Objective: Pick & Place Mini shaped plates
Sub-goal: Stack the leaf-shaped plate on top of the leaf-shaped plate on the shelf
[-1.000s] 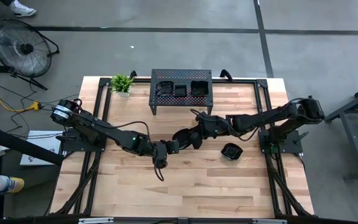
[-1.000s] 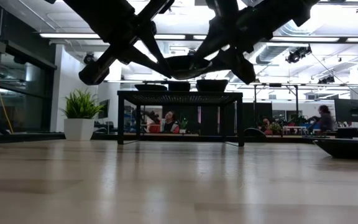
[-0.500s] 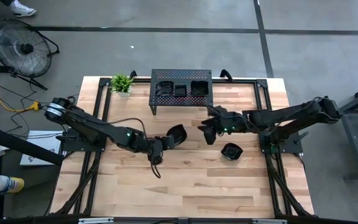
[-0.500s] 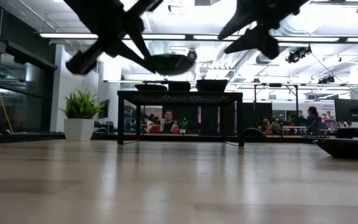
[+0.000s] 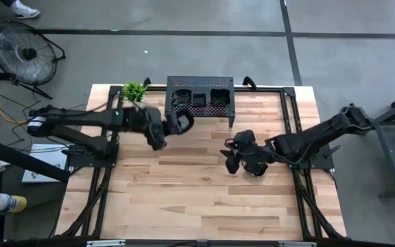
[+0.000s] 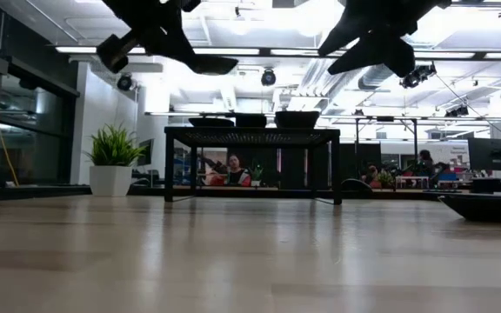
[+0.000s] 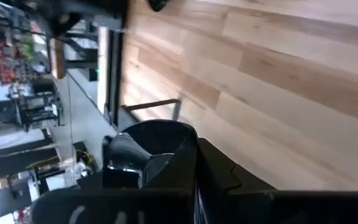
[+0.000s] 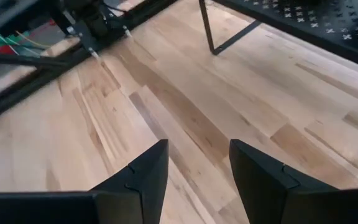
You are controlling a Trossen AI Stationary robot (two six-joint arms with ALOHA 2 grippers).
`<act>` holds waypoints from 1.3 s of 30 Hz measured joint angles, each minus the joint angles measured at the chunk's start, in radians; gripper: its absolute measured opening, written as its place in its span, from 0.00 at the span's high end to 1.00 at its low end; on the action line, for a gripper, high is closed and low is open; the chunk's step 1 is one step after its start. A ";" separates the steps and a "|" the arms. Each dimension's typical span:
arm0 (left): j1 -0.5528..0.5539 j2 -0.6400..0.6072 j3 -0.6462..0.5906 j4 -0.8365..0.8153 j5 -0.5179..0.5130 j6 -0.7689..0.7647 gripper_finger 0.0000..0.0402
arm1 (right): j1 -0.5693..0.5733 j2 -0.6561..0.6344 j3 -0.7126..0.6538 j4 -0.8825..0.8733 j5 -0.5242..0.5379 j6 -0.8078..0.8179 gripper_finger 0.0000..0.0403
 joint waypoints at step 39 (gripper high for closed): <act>0.718 0.368 0.358 -0.404 0.814 0.477 1.00 | 0.063 0.076 0.000 0.072 0.074 -0.190 0.59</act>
